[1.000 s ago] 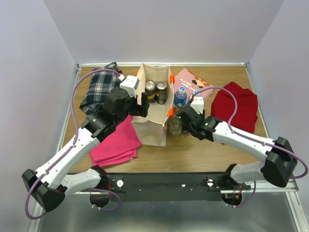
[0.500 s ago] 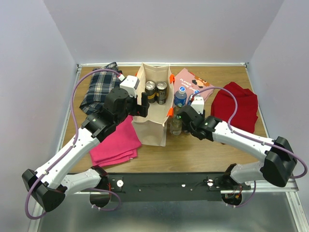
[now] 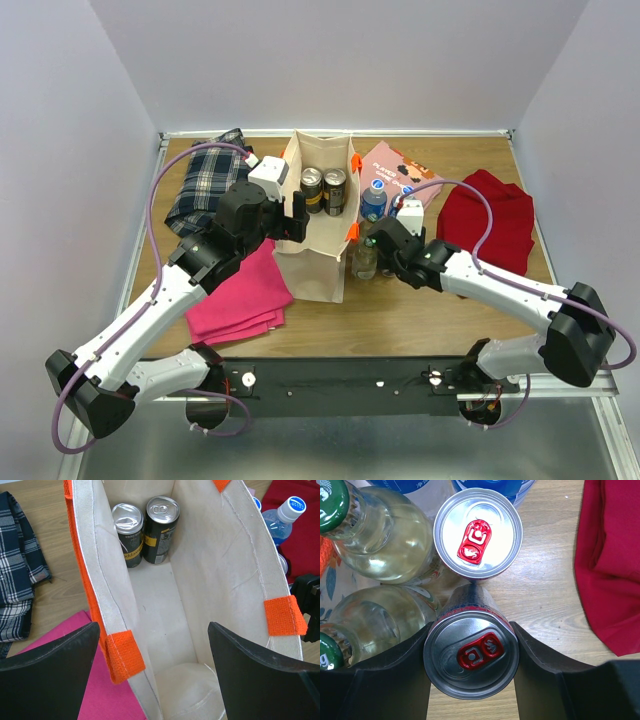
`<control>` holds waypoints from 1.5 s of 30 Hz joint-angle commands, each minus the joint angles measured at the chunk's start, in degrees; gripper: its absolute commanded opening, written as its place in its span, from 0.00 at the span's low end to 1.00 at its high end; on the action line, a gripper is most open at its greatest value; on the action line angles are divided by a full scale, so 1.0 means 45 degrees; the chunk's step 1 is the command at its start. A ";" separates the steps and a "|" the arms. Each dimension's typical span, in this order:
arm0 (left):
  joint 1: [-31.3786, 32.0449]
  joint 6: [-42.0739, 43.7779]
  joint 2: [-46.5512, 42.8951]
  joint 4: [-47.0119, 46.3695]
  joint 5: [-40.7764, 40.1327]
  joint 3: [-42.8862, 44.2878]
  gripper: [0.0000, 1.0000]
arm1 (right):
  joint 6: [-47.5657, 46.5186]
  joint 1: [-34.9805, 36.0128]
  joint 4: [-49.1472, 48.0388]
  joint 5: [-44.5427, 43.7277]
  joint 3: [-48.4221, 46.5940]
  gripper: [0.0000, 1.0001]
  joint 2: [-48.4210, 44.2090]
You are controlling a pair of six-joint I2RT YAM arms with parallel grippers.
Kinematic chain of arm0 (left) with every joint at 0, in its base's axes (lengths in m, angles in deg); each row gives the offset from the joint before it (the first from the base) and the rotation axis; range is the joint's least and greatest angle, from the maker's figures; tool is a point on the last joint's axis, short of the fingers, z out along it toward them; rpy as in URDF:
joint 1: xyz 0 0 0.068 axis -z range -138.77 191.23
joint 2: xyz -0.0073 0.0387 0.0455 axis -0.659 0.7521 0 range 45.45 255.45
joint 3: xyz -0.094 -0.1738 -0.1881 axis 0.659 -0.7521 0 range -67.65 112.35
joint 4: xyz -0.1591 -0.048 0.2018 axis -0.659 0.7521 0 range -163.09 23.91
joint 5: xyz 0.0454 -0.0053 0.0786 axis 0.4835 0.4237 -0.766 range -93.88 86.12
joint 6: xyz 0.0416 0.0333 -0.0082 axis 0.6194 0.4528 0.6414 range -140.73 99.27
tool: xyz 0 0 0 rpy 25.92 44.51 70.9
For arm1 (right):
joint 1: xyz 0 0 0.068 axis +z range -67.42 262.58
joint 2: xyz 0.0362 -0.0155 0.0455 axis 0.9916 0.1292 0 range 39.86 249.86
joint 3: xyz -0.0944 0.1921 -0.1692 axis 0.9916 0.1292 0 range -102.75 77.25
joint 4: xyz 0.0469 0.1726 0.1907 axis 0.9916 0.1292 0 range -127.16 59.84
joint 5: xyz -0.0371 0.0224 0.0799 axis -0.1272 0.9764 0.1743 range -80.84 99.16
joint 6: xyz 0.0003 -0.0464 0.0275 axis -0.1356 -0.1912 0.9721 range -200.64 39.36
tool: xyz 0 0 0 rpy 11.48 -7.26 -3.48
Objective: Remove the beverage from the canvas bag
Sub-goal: Place the drink at the center of the board.
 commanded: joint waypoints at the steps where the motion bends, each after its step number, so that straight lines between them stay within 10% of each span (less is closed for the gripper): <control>1: -0.0011 0.0041 -0.0147 -0.0241 -0.0162 -0.0182 0.99 | 0.0151 -0.0137 -0.0878 -0.0431 -0.0045 0.64 -0.0059; 45: -0.0011 0.0022 -0.0050 -0.0299 -0.0084 -0.0183 0.99 | 0.0073 -0.0118 -0.1287 -0.0452 0.0247 0.66 0.0039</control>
